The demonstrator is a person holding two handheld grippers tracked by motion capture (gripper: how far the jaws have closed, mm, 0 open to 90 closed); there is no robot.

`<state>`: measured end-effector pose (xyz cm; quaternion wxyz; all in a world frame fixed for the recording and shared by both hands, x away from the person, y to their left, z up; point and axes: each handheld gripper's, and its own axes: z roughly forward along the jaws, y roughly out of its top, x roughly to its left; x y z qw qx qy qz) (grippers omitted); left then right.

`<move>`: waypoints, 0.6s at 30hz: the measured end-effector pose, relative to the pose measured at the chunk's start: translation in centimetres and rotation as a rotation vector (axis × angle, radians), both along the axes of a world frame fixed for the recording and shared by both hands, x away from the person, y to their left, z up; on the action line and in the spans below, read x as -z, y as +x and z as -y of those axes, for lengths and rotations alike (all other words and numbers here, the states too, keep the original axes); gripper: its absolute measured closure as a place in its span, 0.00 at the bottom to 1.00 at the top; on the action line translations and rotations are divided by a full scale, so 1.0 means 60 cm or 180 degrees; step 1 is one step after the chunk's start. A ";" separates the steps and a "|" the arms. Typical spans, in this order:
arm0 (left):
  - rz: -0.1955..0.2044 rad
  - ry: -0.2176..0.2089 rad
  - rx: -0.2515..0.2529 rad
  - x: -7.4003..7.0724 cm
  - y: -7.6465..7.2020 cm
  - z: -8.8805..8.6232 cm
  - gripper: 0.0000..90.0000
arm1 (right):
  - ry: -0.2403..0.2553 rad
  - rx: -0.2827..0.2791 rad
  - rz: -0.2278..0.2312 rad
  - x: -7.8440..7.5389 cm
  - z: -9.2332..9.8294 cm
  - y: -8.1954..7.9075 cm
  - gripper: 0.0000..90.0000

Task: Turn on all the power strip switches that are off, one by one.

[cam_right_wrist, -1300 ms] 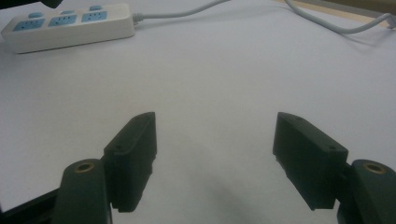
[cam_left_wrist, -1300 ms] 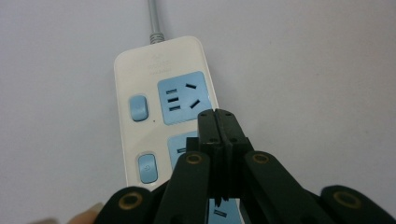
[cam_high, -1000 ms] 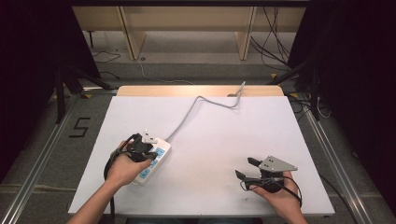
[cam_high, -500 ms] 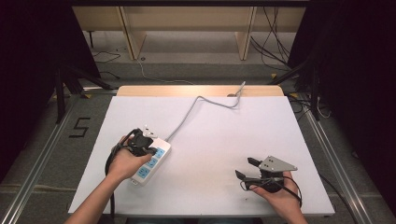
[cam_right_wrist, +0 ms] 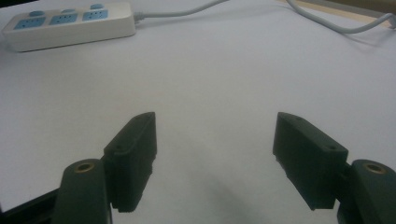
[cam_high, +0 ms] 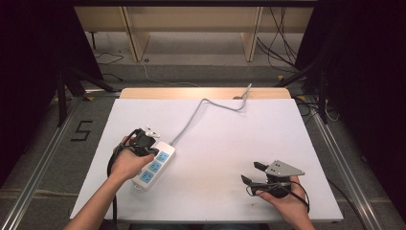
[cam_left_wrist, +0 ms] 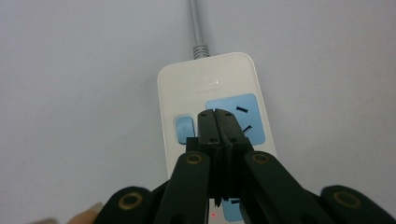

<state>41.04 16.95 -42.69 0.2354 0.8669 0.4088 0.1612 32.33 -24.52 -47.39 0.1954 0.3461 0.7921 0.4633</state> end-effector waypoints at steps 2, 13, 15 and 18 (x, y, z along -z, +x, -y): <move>0.0007 0.0011 0.0004 0.000 0.001 0.000 1.00 | 0.0000 0.0000 -0.0003 0.000 0.000 0.000 0.35; 0.0009 0.0063 -0.0050 0.000 0.018 0.000 1.00 | 0.0002 -0.0002 -0.0007 0.001 -0.001 0.000 0.35; 0.0004 0.0082 -0.0043 0.002 0.020 0.000 1.00 | 0.0001 -0.0006 -0.0006 0.000 -0.001 0.000 0.35; -0.0003 0.0107 -0.0049 0.004 0.024 0.001 1.00 | 0.0002 -0.0007 -0.0006 0.000 -0.001 0.000 0.35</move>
